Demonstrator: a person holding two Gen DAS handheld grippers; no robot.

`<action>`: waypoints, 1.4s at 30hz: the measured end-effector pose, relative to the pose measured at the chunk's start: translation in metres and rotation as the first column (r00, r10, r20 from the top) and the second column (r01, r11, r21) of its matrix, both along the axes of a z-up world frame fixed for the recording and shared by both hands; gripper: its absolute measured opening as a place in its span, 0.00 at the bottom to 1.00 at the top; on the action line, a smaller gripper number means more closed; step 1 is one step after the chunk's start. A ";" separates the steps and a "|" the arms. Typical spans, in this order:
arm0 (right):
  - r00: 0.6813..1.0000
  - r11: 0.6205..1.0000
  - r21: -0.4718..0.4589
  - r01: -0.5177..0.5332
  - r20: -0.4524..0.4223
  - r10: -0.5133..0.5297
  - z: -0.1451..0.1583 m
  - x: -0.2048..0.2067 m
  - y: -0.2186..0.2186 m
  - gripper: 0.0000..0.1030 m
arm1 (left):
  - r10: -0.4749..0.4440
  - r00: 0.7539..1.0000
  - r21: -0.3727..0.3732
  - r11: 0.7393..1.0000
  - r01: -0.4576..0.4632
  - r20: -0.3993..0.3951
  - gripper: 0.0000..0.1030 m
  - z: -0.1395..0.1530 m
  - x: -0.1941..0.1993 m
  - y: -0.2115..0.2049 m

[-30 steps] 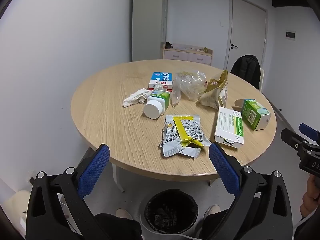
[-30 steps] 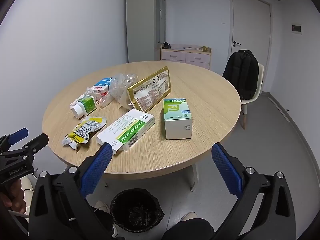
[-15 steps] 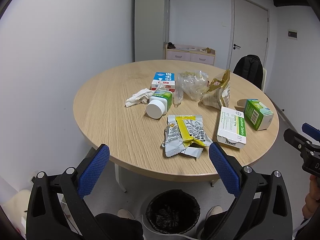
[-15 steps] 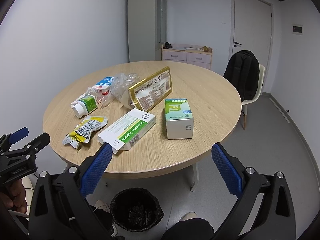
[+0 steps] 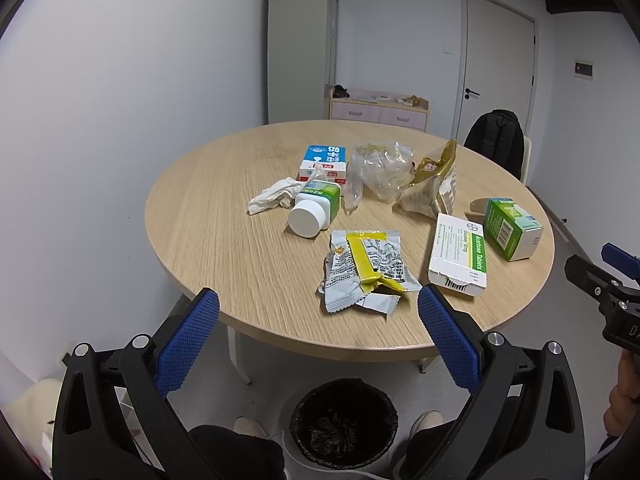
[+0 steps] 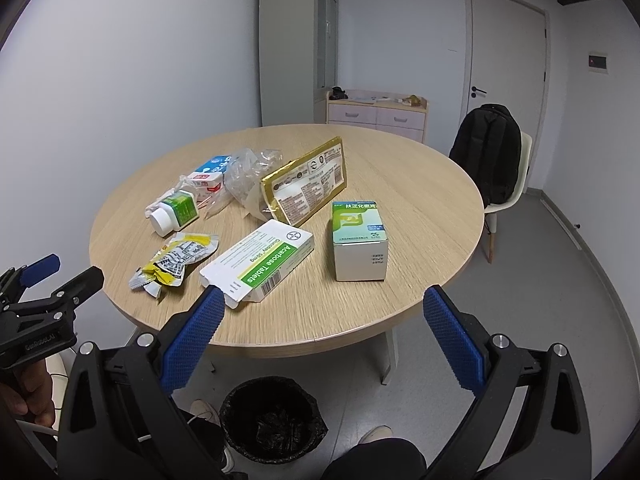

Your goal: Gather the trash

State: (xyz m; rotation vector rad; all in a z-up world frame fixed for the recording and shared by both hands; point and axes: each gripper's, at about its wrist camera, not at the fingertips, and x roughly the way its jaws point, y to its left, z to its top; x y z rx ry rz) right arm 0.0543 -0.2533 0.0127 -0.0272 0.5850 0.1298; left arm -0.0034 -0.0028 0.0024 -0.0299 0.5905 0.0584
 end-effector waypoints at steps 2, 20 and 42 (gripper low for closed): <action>1.000 1.000 -0.001 -0.001 0.001 0.001 -0.001 0.000 0.000 0.93 | -0.002 1.000 -0.006 1.000 0.002 -0.005 0.94 -0.001 0.000 0.001; 1.000 1.000 0.001 0.001 0.020 -0.001 0.002 -0.003 0.000 0.93 | -0.008 1.000 0.009 1.000 0.008 0.007 0.94 0.002 -0.003 -0.004; 1.000 1.000 0.016 0.019 0.023 -0.019 0.004 -0.004 -0.007 0.93 | -0.013 1.000 0.007 1.000 0.013 0.008 0.94 0.005 -0.005 -0.007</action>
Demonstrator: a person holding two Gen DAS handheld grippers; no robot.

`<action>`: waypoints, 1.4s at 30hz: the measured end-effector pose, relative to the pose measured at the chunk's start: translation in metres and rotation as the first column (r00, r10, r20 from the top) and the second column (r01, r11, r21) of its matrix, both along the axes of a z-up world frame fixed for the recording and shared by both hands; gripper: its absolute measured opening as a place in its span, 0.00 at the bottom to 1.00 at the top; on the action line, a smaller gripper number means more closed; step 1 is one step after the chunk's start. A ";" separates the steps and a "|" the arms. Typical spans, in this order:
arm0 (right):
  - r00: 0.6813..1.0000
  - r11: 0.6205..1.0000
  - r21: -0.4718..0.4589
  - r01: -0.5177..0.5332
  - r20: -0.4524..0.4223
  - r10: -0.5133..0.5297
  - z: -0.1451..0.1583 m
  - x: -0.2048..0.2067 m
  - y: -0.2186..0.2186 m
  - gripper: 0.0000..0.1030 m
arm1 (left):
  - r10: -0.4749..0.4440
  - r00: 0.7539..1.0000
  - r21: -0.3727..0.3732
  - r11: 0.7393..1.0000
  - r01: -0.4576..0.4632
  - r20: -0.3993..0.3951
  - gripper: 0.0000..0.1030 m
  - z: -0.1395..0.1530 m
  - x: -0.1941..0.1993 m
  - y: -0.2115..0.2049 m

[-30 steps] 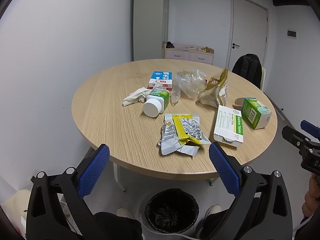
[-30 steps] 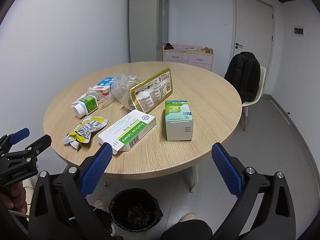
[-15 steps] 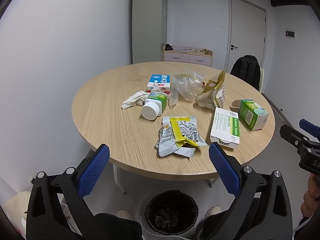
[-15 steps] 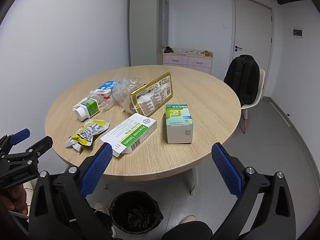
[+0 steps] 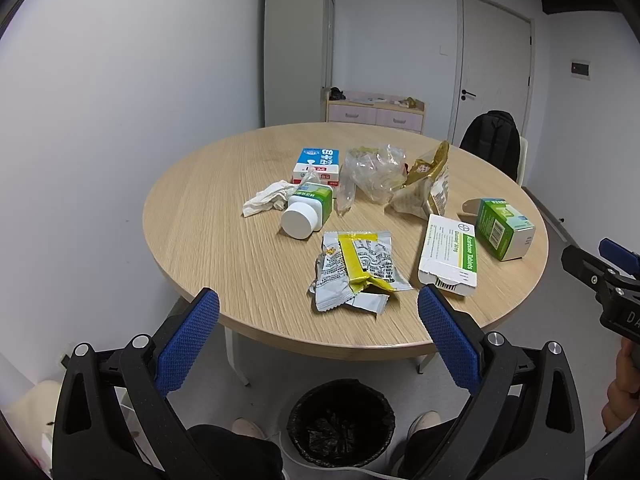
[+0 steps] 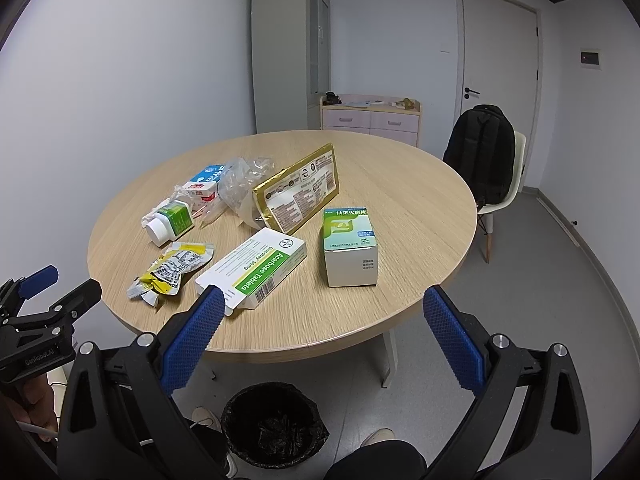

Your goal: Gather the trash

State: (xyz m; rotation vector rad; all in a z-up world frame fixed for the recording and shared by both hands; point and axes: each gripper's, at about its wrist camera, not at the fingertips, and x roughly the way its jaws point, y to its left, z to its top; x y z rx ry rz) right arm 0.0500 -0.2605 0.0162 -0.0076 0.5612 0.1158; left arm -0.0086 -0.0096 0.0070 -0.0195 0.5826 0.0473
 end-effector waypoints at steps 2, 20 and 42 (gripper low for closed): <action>1.000 1.000 0.000 0.000 0.001 0.000 0.000 0.000 0.000 0.93 | 0.001 1.000 0.000 1.000 -0.001 0.000 0.94 0.000 0.000 0.000; 0.999 1.000 -0.012 0.024 -0.031 -0.025 -0.003 0.028 -0.005 0.93 | -0.004 0.995 -0.059 0.998 -0.002 -0.101 0.94 -0.018 0.046 0.004; 0.979 0.996 -0.062 0.061 -0.189 -0.071 -0.031 0.132 -0.009 0.78 | -0.005 0.969 0.003 1.000 0.006 -0.248 0.90 -0.052 0.137 -0.016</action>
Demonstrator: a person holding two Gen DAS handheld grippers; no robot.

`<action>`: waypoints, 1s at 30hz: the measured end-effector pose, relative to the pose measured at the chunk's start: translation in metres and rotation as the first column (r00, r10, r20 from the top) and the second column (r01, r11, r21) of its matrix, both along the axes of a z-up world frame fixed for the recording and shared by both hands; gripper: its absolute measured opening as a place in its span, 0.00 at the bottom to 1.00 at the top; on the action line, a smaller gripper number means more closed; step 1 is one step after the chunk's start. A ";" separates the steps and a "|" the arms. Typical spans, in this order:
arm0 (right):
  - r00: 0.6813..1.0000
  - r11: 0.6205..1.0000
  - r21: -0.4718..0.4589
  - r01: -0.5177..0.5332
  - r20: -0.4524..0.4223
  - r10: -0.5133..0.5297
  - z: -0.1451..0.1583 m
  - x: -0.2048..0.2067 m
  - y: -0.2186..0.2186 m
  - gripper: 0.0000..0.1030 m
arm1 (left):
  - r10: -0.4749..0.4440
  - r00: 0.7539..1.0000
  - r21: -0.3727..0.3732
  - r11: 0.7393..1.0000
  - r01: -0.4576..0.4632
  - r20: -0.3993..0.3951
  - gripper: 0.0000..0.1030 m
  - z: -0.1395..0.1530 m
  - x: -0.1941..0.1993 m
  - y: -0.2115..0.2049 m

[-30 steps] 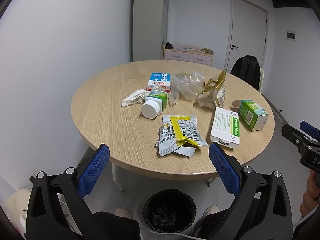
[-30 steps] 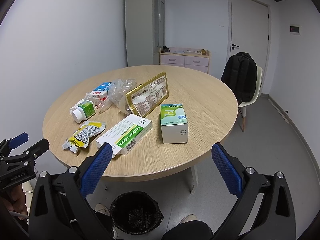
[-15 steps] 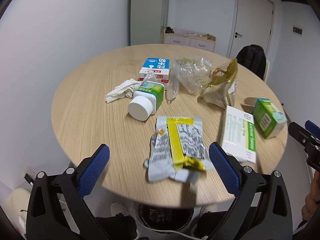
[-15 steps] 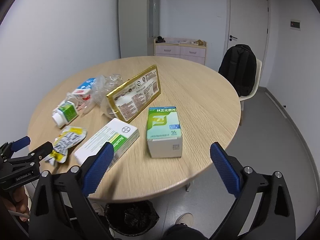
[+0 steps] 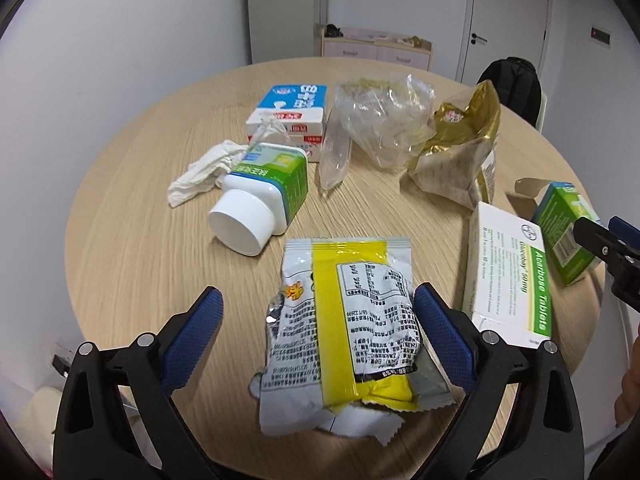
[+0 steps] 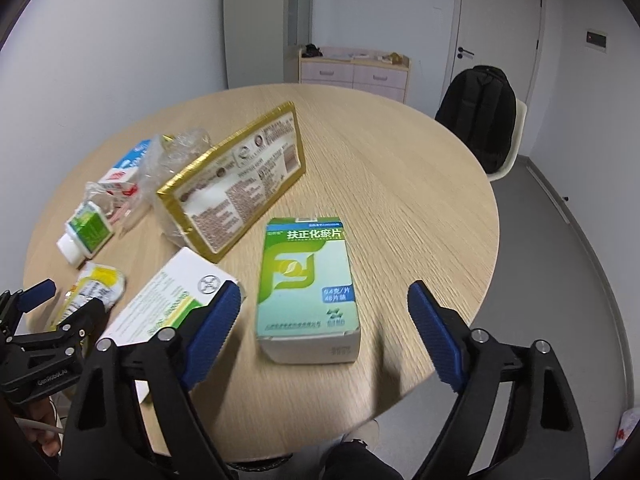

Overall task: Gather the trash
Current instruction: 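Grasp the yellow-silver wrapper with left tool while right tool grasps green medicine box, then carry the wrapper and green box down over the black trash bin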

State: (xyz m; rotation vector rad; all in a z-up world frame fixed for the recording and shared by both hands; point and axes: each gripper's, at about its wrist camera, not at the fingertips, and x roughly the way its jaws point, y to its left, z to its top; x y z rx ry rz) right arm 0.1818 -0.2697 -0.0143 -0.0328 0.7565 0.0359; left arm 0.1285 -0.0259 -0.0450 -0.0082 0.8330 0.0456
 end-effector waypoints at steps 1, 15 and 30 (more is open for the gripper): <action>1.000 1.000 -0.001 0.003 -0.007 -0.003 -0.002 0.003 0.000 0.77 | 0.000 1.000 0.002 1.000 0.000 -0.008 0.87 -0.002 0.003 -0.001; 0.997 1.000 0.027 0.003 -0.074 -0.001 -0.023 0.022 -0.003 0.45 | 0.011 1.000 0.011 1.000 -0.011 -0.019 0.52 0.000 0.006 -0.006; 0.999 1.000 0.001 0.019 -0.034 -0.019 -0.006 -0.005 0.002 0.45 | -0.043 0.999 -0.008 0.999 0.043 -0.018 0.15 0.004 0.004 -0.012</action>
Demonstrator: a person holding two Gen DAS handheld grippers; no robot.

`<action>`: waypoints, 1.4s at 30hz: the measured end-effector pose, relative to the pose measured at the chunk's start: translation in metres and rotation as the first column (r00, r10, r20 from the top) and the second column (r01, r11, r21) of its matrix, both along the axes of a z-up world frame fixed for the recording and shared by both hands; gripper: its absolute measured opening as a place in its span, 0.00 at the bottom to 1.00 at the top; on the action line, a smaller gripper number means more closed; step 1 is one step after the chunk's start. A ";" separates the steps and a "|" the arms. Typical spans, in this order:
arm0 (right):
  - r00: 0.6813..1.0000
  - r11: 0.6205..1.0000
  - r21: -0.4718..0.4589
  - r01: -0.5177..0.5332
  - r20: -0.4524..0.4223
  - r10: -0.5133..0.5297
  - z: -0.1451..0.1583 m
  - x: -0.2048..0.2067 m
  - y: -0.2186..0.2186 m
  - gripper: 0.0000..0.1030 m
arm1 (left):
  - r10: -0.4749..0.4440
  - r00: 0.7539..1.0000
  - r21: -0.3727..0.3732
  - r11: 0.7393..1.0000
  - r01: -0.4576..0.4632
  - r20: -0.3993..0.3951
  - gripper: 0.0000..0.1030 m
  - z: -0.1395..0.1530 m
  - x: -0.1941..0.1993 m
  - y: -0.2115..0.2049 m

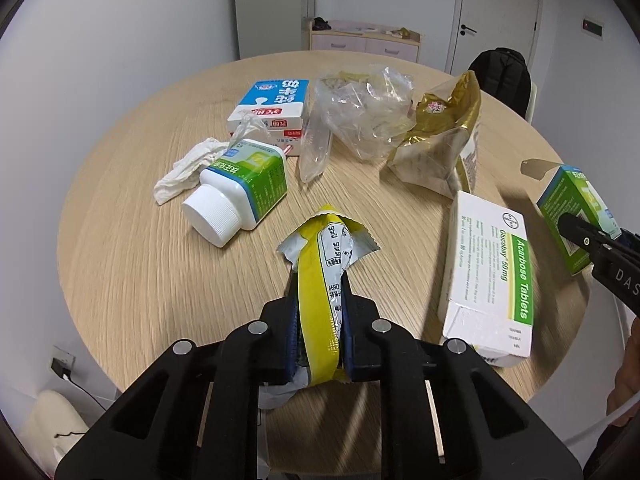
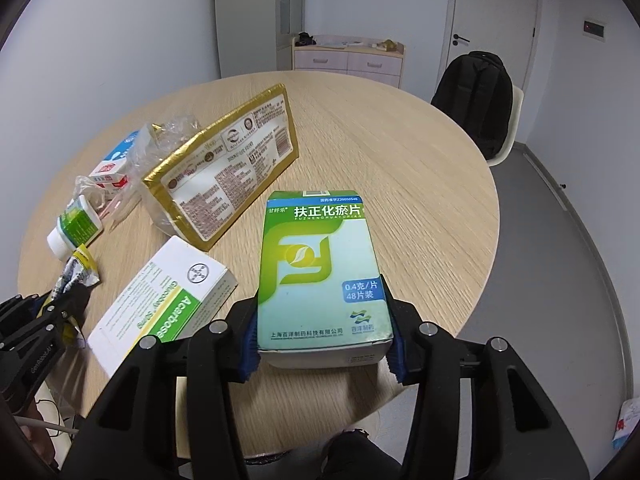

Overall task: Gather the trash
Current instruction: 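Carry the wrapper and green box down over the black trash bin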

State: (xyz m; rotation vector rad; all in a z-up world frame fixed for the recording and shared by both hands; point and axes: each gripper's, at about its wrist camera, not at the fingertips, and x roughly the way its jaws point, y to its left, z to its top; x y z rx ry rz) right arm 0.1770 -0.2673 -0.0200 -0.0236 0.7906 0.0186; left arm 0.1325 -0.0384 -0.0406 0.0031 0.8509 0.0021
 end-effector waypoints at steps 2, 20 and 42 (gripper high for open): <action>1.000 1.000 -0.006 0.001 0.009 -0.001 0.004 -0.006 0.002 0.45 | -0.001 1.000 0.000 1.000 0.001 0.013 0.15 0.003 -0.006 0.000; 0.997 1.000 0.014 -0.024 0.075 0.023 0.028 -0.083 0.013 0.45 | 0.010 0.996 -0.026 1.000 -0.008 0.086 0.15 0.028 -0.075 0.006; 0.993 0.999 0.012 -0.045 0.113 0.043 0.012 -0.198 0.039 0.45 | 0.025 0.996 -0.055 0.998 -0.021 0.082 0.15 0.001 -0.173 0.018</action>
